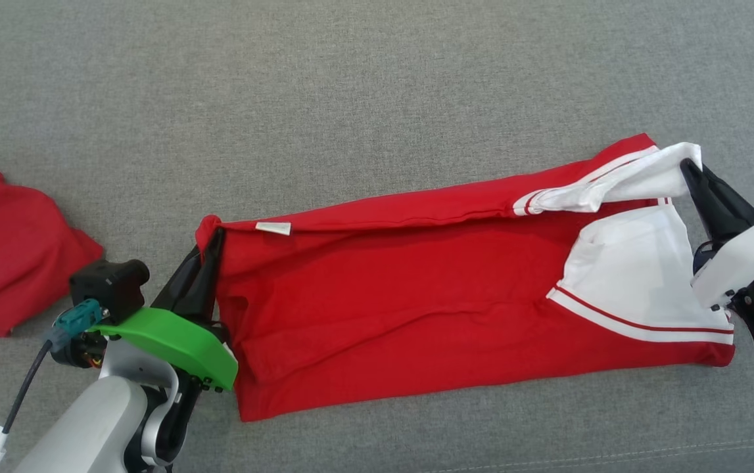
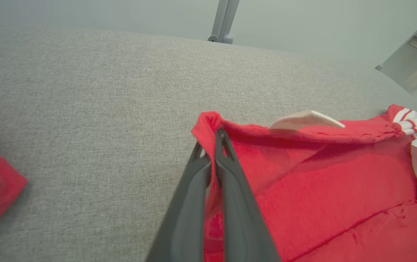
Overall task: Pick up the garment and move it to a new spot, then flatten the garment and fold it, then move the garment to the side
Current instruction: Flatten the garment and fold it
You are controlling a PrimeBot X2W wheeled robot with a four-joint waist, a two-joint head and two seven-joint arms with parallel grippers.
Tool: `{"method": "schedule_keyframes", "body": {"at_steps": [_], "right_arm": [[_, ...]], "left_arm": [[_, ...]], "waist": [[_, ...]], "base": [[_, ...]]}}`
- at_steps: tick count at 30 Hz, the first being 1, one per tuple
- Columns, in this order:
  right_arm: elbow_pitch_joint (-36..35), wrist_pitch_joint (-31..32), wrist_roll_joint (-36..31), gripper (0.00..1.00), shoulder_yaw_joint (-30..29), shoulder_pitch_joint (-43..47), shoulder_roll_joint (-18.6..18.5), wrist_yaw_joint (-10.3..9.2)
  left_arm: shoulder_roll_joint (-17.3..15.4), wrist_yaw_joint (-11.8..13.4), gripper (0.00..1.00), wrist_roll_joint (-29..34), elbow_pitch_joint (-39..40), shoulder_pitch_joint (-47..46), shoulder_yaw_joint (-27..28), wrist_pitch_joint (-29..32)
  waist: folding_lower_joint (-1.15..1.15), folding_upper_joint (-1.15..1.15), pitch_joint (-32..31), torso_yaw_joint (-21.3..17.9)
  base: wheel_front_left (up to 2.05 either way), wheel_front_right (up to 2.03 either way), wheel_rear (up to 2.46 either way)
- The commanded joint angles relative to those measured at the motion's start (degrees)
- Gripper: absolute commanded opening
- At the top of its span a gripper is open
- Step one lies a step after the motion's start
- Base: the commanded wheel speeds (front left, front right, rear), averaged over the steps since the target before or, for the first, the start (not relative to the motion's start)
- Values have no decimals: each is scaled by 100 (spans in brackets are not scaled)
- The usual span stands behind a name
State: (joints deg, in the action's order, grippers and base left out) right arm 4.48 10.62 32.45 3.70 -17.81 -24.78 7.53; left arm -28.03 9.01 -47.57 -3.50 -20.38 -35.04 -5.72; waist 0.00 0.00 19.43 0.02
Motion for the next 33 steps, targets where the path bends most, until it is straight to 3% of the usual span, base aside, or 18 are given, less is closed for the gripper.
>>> {"method": "schedule_keyframes", "body": {"at_steps": [1,13,20,21,22,23,24,25,26,33], "right_arm": [[13,33,-27,0,-16,-73,-34,-8],[-80,77,21,0,-129,206,-58,-8],[52,92,-17,0,-131,669,162,-8],[95,86,-30,0,-88,715,186,-8],[155,96,-51,0,-30,757,187,-8],[212,106,-80,14,22,800,181,-8],[268,80,-111,47,58,829,163,-8],[326,69,-147,100,89,855,134,-8],[381,82,-158,100,105,890,109,-8],[240,408,202,100,-45,1162,-185,-8]], "left_arm": [[24,-53,0,3,-42,-67,5,-45],[32,-93,0,-42,22,239,-131,-133],[67,-177,0,68,-106,623,-487,-103],[109,-187,4,50,-172,664,-515,-131],[130,-180,18,60,-254,696,-543,-151],[145,-153,35,83,-339,725,-566,-166],[172,-142,50,87,-418,755,-588,-187],[185,-124,91,109,-496,787,-616,-193],[188,-84,100,107,-566,831,-643,-164],[40,342,100,61,-590,1330,-686,-4]], "waist": [[0,0,-26,15],[0,0,-356,54],[0,0,-418,48],[0,0,-418,45],[0,0,-421,41],[0,0,-425,39],[0,0,-430,38],[0,0,-438,40],[0,0,-448,41],[0,0,-538,15]], "base": [[0,0,0],[0,0,0],[0,0,0],[0,0,0],[0,0,0],[0,0,0],[0,0,0],[0,0,0],[0,0,0],[0,0,0]]}}
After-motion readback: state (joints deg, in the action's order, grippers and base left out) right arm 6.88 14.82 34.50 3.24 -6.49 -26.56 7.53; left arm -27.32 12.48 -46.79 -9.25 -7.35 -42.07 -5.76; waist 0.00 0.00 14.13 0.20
